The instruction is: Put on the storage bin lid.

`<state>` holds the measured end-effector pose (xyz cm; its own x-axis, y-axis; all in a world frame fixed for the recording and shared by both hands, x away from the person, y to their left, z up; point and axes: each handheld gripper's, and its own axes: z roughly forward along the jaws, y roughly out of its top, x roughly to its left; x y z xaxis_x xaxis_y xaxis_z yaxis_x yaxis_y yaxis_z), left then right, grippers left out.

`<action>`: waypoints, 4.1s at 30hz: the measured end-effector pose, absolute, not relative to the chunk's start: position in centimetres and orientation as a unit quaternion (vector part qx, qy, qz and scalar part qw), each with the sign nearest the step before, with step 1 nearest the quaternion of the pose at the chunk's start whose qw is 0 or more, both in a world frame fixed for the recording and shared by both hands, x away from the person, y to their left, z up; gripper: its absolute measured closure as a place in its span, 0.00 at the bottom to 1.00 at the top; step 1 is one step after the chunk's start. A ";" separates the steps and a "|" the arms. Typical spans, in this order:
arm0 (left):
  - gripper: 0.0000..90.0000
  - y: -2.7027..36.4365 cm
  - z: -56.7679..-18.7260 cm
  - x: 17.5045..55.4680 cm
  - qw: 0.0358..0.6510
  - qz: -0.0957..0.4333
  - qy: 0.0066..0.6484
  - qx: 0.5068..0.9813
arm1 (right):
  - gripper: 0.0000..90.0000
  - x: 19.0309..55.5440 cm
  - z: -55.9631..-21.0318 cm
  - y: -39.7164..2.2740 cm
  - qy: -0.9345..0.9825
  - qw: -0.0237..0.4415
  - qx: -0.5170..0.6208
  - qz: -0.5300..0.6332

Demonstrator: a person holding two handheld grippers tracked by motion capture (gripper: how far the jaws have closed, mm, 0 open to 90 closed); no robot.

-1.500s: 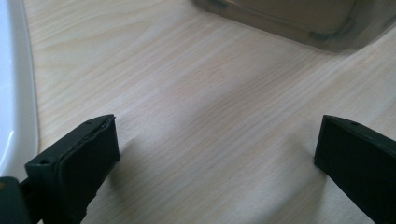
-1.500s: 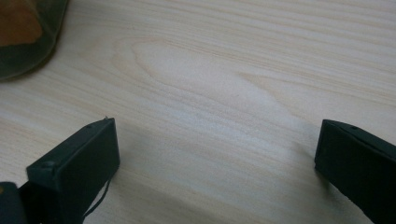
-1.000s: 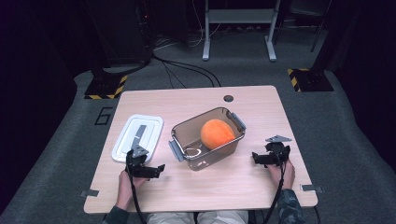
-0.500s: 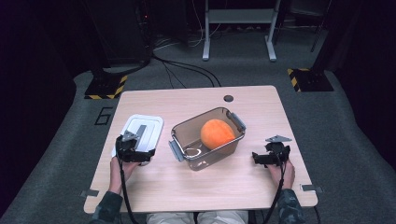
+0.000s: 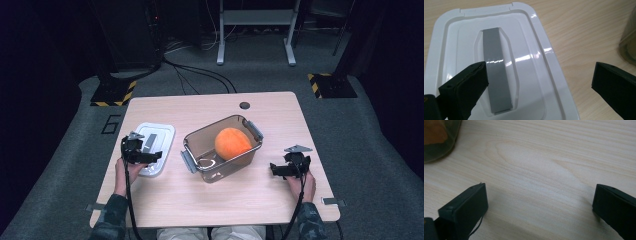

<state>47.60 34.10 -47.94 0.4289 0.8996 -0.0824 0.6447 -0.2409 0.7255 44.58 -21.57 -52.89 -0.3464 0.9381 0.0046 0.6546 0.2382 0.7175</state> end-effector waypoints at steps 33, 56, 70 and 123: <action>0.43 35.8 -50.2 52.1 0.301 0.202 0.552 0.751 | 0.00 44.6 -52.9 -21.6 0.756 0.220 0.526 0.321; 0.74 35.7 -49.3 51.0 0.308 0.220 0.538 0.753 | 0.00 44.6 -52.9 -21.6 0.755 0.221 0.527 0.321; 0.74 35.8 -46.1 50.0 0.319 0.212 0.503 0.775 | 0.00 44.6 -52.9 -21.6 0.755 0.221 0.527 0.321; 0.74 34.2 -37.0 49.4 0.364 0.194 0.438 0.799 | 0.00 44.6 -52.9 -21.6 0.755 0.221 0.527 0.321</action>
